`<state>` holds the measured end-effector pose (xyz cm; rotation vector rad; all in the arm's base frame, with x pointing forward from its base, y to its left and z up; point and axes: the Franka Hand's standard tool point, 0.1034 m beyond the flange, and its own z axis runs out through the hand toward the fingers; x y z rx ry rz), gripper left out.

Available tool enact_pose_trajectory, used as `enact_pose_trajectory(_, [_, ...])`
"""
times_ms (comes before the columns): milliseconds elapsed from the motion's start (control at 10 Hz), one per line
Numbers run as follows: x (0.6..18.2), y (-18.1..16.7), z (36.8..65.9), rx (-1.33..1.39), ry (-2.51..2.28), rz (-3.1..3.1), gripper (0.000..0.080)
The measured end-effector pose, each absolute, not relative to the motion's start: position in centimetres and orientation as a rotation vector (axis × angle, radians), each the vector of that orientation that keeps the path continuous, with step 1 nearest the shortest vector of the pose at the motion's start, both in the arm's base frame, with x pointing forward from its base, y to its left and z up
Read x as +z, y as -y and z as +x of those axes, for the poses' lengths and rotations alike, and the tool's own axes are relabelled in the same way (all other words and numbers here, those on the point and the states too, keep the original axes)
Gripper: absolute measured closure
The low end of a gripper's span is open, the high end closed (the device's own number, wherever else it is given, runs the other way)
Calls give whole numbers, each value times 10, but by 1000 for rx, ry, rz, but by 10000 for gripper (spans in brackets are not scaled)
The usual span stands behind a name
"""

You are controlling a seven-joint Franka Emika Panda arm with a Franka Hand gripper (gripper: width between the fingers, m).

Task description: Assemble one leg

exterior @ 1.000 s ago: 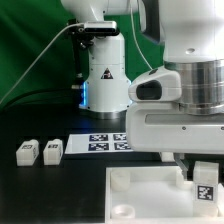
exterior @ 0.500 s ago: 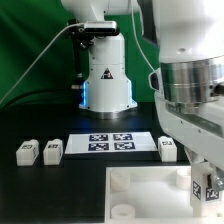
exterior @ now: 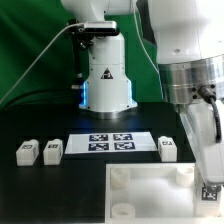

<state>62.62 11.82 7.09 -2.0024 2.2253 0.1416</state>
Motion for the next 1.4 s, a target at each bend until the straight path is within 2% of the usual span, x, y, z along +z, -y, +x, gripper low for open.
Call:
enact_pose_trajectory(200, [70, -119, 626, 142, -2222, -2008, 256])
enact_pose_trajectory(300, [70, -119, 626, 142, -2220, -2010, 184])
enact_pose_trajectory(800, [72, -120, 626, 131, -2111, -2116, 151])
enact_pose_trajectory(900, [74, -121, 626, 127, -2095, -2128, 151])
enact_pose_trajectory(1100, [91, -127, 627, 111, -2071, -2127, 151])
enact_pose_trajectory(1400, [90, -127, 626, 112, -2068, -2133, 151])
